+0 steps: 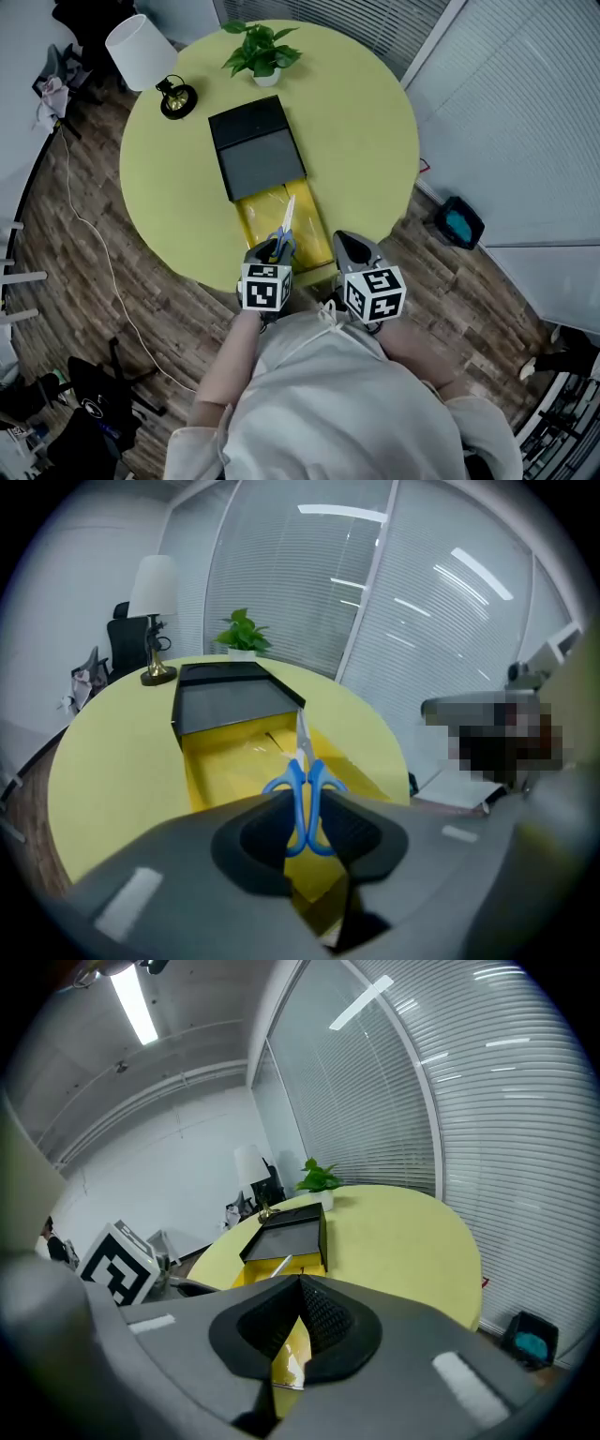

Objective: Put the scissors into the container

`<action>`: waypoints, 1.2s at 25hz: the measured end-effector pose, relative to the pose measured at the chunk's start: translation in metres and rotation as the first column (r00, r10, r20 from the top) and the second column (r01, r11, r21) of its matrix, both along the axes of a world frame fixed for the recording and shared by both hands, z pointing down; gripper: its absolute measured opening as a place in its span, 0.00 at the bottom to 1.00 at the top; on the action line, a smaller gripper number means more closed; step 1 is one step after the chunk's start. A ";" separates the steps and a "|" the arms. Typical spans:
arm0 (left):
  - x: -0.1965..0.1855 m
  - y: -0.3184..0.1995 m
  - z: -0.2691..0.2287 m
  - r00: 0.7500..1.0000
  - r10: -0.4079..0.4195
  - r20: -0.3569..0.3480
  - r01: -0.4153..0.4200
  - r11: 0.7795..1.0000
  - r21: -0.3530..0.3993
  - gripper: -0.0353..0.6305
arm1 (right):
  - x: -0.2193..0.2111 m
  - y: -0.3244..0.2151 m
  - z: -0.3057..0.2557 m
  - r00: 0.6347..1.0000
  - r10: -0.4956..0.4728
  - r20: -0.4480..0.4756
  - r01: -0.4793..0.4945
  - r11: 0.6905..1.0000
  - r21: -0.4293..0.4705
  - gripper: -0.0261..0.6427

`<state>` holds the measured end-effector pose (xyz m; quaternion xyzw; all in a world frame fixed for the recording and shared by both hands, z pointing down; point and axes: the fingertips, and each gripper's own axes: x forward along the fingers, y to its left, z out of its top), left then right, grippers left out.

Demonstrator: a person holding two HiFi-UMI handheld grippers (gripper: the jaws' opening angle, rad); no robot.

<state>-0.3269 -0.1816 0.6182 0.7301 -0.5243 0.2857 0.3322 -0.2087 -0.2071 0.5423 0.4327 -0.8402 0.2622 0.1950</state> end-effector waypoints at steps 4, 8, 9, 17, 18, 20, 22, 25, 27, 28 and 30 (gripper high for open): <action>0.005 -0.004 0.020 0.998 0.057 0.024 -0.055 0.996 -0.071 0.19 | -0.002 0.004 0.002 1.000 0.017 0.000 -0.017 1.000 -0.007 0.04; 0.004 -0.006 0.037 0.995 0.075 0.067 -0.064 0.987 -0.149 0.19 | -0.002 0.000 0.000 1.000 0.020 -0.002 -0.020 1.000 0.002 0.04; 0.003 -0.007 0.039 0.994 0.078 0.081 -0.064 0.985 -0.160 0.19 | -0.001 -0.001 -0.001 1.000 0.024 -0.002 -0.024 1.000 0.004 0.04; 0.003 -0.009 0.053 0.981 0.111 0.161 -0.072 0.971 -0.226 0.19 | 0.006 -0.006 0.006 0.999 0.049 0.005 -0.049 0.999 -0.024 0.04; 0.004 -0.008 0.055 0.977 0.122 0.174 -0.079 0.969 -0.236 0.19 | 0.006 -0.006 0.007 0.999 0.048 0.006 -0.048 0.998 -0.027 0.04; 0.005 -0.007 0.059 0.971 0.142 0.194 -0.091 0.964 -0.252 0.20 | 0.006 -0.006 0.008 0.999 0.045 0.008 -0.045 0.999 -0.029 0.04; 0.006 -0.004 0.059 0.967 0.158 0.199 -0.104 0.961 -0.257 0.20 | 0.005 -0.005 0.007 0.999 0.040 0.008 -0.040 0.999 -0.029 0.04; 0.007 -0.004 0.057 0.971 0.159 0.177 -0.112 0.961 -0.251 0.22 | 0.005 -0.004 0.008 0.999 0.032 0.007 -0.032 0.999 -0.033 0.04; 0.008 -0.005 0.054 0.978 0.143 0.155 -0.104 0.966 -0.238 0.25 | 0.005 -0.003 0.009 1.000 0.027 0.006 -0.026 0.999 -0.036 0.04; 0.007 -0.005 0.053 0.981 0.130 0.144 -0.095 0.969 -0.228 0.25 | 0.005 -0.002 0.009 1.000 0.024 0.007 -0.023 0.999 -0.037 0.04; 0.005 -0.006 0.049 0.988 0.098 0.119 -0.072 0.976 -0.204 0.25 | 0.003 -0.001 0.009 1.000 0.016 0.007 -0.016 0.999 -0.036 0.04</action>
